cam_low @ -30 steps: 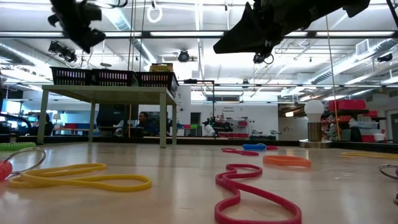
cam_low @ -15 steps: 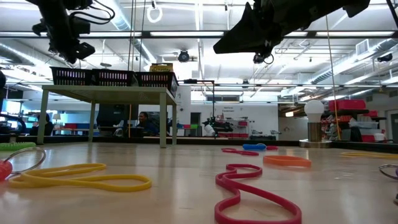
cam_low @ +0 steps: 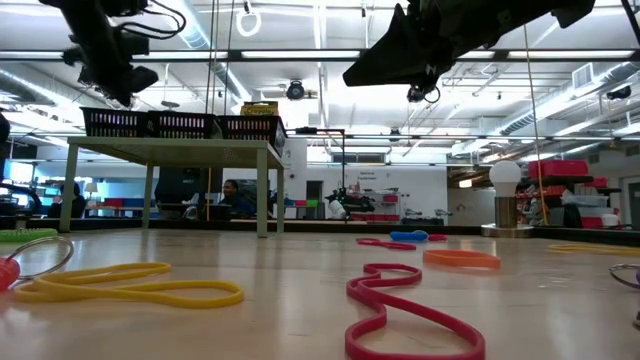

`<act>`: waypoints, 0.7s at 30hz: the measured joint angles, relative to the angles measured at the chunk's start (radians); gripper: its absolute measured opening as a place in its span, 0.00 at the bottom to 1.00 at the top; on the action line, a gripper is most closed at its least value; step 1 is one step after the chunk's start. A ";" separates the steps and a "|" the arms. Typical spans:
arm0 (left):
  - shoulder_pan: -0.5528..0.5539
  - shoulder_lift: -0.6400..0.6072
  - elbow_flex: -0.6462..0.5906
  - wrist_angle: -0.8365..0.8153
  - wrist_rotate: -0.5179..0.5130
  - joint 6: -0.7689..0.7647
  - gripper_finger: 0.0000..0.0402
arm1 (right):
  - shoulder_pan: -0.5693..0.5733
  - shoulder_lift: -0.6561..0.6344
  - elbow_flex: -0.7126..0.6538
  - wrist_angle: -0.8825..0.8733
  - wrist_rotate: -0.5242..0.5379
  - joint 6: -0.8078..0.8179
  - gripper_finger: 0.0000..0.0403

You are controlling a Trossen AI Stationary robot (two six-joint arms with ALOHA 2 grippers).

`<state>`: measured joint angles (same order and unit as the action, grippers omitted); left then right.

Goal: Pick & Place Office Desk Supplies
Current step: Put the red rubber band into the left black bin on the shelf

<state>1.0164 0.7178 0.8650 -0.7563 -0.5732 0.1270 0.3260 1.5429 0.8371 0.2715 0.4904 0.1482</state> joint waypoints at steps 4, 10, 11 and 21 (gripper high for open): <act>0.000 0.019 0.000 0.000 0.145 -0.030 0.06 | 0.000 0.000 0.000 0.000 0.000 0.000 0.02; 0.000 0.044 0.010 -0.030 0.138 -0.036 0.20 | 0.000 0.000 0.000 0.000 0.000 0.001 0.02; 0.000 0.048 0.022 -0.052 0.152 -0.045 0.23 | 0.000 0.000 0.000 0.000 -0.001 0.001 0.02; 0.000 0.159 0.260 -0.344 0.348 -0.182 0.38 | 0.000 0.000 0.000 0.000 -0.013 0.000 0.02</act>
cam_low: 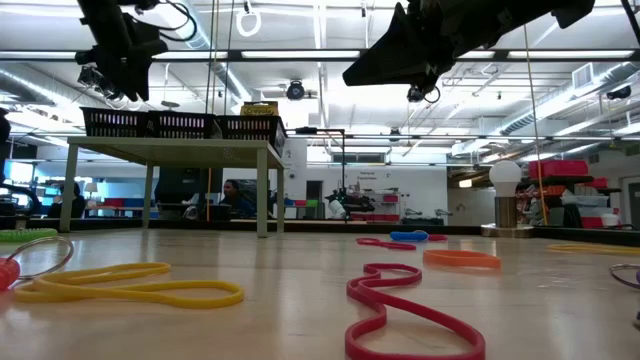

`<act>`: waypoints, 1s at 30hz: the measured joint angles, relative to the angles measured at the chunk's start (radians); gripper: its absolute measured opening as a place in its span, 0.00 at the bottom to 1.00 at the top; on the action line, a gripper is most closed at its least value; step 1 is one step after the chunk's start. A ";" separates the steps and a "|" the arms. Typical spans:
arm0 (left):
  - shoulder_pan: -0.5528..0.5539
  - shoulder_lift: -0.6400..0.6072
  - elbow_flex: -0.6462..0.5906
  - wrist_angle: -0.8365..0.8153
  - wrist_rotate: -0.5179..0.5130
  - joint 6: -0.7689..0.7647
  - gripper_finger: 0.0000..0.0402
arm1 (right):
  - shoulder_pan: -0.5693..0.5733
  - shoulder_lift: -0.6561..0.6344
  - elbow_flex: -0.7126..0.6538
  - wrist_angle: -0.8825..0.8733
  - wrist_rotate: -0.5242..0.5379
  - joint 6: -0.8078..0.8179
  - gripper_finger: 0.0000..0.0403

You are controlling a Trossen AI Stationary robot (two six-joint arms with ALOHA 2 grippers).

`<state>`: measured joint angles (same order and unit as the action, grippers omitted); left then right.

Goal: Pick & Place Office Desk Supplies
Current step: Put the red rubber band into the left black bin on the shelf, then put the orange spring keychain into the middle black bin on the shelf

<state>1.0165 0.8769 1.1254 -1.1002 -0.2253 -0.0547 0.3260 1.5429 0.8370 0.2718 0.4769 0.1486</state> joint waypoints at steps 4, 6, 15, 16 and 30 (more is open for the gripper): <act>0.000 0.084 0.051 -0.084 -0.044 0.001 0.41 | 0.000 0.000 0.000 0.002 -0.006 0.000 0.02; 0.000 0.104 0.063 -0.141 -0.087 0.020 0.42 | 0.000 0.000 0.000 0.002 -0.006 0.000 0.02; -0.022 0.026 0.066 -0.242 -0.141 0.139 0.37 | 0.000 0.000 0.000 0.002 -0.006 0.000 0.02; -0.037 0.004 0.066 -0.243 -0.116 0.138 0.35 | 0.000 0.000 0.000 0.002 -0.006 0.000 0.02; -0.792 -0.201 -0.171 -0.120 -0.007 -0.319 0.03 | 0.000 0.000 0.000 0.001 -0.005 -0.034 0.02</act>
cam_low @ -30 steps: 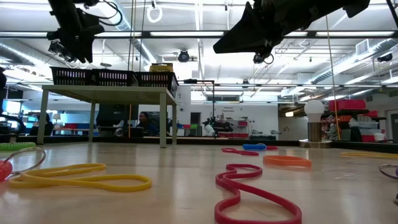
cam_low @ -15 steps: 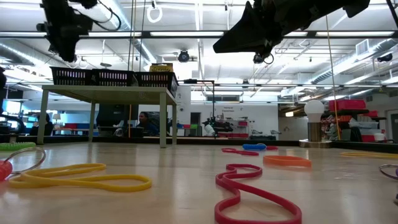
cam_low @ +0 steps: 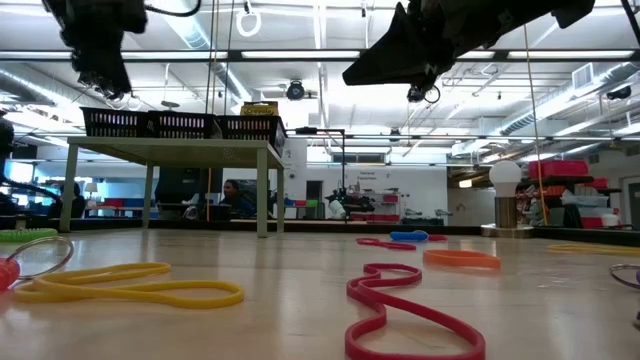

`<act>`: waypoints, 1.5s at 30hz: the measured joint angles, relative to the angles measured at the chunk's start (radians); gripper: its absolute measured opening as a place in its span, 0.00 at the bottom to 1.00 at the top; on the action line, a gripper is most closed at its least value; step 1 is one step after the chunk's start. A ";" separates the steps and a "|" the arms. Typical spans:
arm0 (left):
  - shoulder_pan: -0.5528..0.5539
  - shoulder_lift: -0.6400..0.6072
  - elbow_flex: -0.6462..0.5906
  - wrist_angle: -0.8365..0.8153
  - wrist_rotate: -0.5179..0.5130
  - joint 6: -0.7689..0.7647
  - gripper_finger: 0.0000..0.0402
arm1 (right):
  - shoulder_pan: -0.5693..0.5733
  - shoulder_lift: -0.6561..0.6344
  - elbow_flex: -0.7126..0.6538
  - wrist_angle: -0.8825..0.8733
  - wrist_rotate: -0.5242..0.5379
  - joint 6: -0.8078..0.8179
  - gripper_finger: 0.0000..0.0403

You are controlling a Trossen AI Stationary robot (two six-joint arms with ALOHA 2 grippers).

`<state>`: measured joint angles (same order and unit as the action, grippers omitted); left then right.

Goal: Pick & Place Office Desk Supplies
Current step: Put the orange spring keychain into the middle black bin on the shelf

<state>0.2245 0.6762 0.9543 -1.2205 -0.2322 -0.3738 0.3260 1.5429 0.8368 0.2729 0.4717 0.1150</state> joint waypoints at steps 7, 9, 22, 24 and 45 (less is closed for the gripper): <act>-0.410 0.146 -0.145 0.334 -0.155 -0.061 0.03 | 0.005 0.000 0.000 -0.041 0.001 0.013 0.02; -0.498 0.203 -0.148 0.397 -0.182 -0.062 0.03 | 0.012 0.000 0.000 -0.060 0.005 0.029 0.02; -0.754 0.664 -0.150 0.679 0.098 -0.390 0.09 | 0.125 -0.001 -0.058 -0.091 0.138 0.213 0.02; -0.787 0.734 -0.150 0.740 0.134 -0.412 0.12 | 0.131 -0.001 -0.059 -0.091 0.145 0.212 0.02; -0.943 1.141 0.015 0.843 0.036 -0.567 0.35 | 0.130 -0.001 -0.059 -0.090 0.145 0.186 0.02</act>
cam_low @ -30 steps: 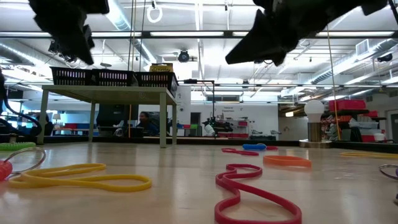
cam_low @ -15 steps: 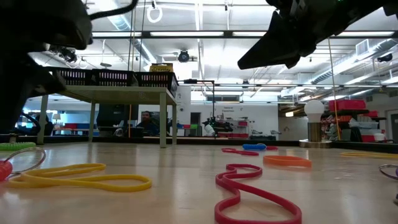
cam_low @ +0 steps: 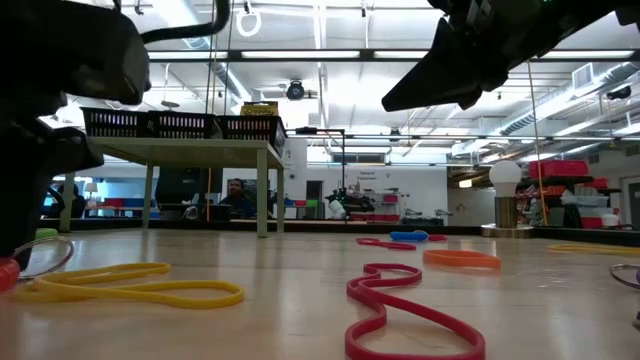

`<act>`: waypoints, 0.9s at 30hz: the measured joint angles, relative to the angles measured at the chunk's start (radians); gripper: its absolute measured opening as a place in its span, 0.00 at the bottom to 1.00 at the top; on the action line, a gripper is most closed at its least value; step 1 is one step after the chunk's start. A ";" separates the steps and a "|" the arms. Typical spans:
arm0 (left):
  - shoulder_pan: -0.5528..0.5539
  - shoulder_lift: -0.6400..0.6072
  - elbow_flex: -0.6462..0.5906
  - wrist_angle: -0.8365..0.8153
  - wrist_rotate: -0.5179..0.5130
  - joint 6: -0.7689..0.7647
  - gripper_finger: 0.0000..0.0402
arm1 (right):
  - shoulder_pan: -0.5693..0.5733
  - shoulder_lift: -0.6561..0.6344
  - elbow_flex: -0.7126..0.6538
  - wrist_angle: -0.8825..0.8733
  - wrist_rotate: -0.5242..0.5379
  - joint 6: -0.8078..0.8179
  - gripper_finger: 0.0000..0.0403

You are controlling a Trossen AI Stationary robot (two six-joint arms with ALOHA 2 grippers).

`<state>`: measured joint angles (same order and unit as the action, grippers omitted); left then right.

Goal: Pick & Place Office Desk Supplies
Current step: Put the orange spring keychain into the middle black bin on the shelf

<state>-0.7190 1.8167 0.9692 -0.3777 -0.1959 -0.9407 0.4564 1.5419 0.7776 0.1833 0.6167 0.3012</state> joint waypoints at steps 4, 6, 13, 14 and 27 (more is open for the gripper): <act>-0.001 -0.004 0.001 -0.032 -0.002 -0.056 0.24 | 0.000 0.000 0.000 0.000 0.000 0.000 0.02; 0.000 -0.025 -0.003 -0.047 0.002 -0.064 0.15 | 0.000 0.000 0.000 0.000 0.000 0.000 0.02; 0.028 -0.195 -0.004 -0.154 -0.095 -0.092 0.03 | 0.000 0.000 0.000 0.000 0.000 -0.003 0.02; 0.038 -0.234 -0.005 -0.184 -0.125 -0.096 0.03 | 0.000 0.000 0.000 -0.001 0.000 -0.002 0.02; 0.353 -0.776 0.037 -0.677 -0.440 -0.092 0.02 | 0.000 0.000 0.000 0.000 0.000 0.001 0.02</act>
<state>-0.3664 1.0404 1.0066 -1.0544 -0.6358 -1.0324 0.4561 1.5421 0.7776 0.1829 0.6163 0.3023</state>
